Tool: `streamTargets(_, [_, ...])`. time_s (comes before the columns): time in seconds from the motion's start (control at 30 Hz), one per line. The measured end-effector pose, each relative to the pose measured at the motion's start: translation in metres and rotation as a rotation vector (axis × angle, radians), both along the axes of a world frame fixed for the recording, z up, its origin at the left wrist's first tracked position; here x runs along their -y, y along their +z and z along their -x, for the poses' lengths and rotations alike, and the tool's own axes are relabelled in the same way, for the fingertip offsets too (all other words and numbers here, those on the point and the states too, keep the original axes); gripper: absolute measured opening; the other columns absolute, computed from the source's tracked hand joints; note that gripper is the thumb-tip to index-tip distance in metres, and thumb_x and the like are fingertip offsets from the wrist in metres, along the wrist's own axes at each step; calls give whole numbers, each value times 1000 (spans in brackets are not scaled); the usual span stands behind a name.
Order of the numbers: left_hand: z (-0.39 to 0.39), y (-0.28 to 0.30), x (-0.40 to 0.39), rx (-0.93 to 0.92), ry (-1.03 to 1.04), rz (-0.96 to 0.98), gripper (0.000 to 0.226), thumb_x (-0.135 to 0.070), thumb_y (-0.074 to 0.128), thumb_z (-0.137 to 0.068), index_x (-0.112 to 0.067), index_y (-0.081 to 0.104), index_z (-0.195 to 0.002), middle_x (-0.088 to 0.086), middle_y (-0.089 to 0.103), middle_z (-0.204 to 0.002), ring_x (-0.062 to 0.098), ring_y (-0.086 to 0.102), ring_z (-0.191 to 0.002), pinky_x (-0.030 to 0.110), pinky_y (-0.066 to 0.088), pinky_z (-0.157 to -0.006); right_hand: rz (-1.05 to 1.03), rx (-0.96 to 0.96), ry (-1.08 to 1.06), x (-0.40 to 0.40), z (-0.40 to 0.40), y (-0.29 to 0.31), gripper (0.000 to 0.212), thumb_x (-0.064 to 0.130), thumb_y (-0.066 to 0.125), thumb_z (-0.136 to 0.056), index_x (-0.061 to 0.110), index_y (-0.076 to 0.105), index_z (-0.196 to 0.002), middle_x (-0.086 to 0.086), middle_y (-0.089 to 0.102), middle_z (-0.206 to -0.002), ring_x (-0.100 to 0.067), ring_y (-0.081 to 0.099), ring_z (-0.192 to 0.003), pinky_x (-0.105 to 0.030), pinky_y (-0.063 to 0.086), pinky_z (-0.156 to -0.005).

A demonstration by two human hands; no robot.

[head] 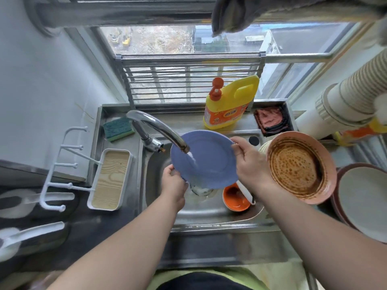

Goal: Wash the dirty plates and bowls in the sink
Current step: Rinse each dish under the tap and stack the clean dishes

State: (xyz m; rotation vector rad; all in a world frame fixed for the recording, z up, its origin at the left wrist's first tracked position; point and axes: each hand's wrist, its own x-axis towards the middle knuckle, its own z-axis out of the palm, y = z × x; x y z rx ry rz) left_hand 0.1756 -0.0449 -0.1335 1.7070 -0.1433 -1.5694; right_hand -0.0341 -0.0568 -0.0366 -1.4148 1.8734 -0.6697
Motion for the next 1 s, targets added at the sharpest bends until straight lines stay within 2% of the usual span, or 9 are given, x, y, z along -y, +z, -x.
streamTargets(0.07, [11, 6, 1, -72, -9, 13, 19, -17, 57, -106, -23, 57, -125, 9, 77, -99, 28, 67, -87, 45, 59, -87, 41, -51, 34, 0, 5, 8, 25, 37, 44, -110, 42, 63, -125, 10, 69, -103, -18, 62, -94, -35, 47, -74])
streamTargets(0.2, [27, 8, -2, -133, -65, 13, 20, -21, 60, -107, -18, 54, -126, 11, 80, -105, 31, 76, -86, 51, 61, -91, 103, -168, 81, 0, 13, 20, 25, 36, 45, -109, 40, 64, -125, 7, 69, -105, -20, 58, -90, -32, 41, -67])
streamTargets(0.33, [37, 1, -7, -149, -88, -49, 21, -26, 58, -109, -15, 58, -126, 12, 78, -115, 31, 75, -96, 44, 66, -79, 117, -248, 83, 0, 17, 25, 31, 43, 42, -109, 37, 64, -131, 2, 72, -113, -28, 64, -98, -36, 45, -72])
streamTargets(0.5, [35, -10, -18, -142, -185, -135, 19, -21, 58, -107, -16, 70, -120, 4, 81, -107, 30, 76, -107, 48, 64, -90, -94, -208, 53, 6, 15, 33, 35, 43, 40, -110, 32, 62, -135, 0, 69, -114, -23, 57, -98, -33, 39, -75])
streamTargets(0.6, [24, -14, -24, -137, -241, -214, 21, -16, 62, -101, -14, 77, -114, 5, 81, -103, 27, 77, -97, 40, 64, -83, -284, -72, -5, 8, 13, 27, 26, 43, 41, -110, 29, 60, -121, 0, 65, -104, -19, 61, -86, -28, 43, -59])
streamTargets(0.67, [15, -16, -28, -130, -246, -269, 25, -8, 61, -94, -7, 79, -111, 10, 81, -104, 27, 75, -89, 38, 60, -82, -374, -3, -50, 6, 9, 19, 26, 42, 40, -109, 26, 59, -117, -5, 62, -101, -26, 66, -86, -26, 50, -52])
streamTargets(0.77, [-2, -18, -31, -71, -324, -314, 30, -3, 57, -90, -3, 79, -110, 9, 81, -101, 25, 72, -77, 32, 57, -73, -443, -18, -37, 1, 6, 0, 37, 42, 32, -105, 21, 61, -100, -10, 59, -93, -38, 67, -89, -46, 62, -66])
streamTargets(0.87, [-22, -16, -27, 11, -403, -326, 32, -2, 50, -91, 0, 77, -109, 6, 78, -85, 22, 66, -65, 24, 50, -56, -467, -84, -26, -7, 5, -21, 40, 41, 29, -102, 21, 62, -93, -11, 60, -90, -36, 65, -85, -48, 56, -72])
streamTargets(1.0, [-47, -11, -15, 105, -377, -215, 27, -24, 59, -96, -7, 72, -112, 10, 75, -90, 24, 64, -71, 26, 44, -57, -544, -124, 21, -15, 2, -47, 32, 29, 34, -101, 16, 61, -89, -11, 62, -89, -31, 55, -80, -35, 41, -67])
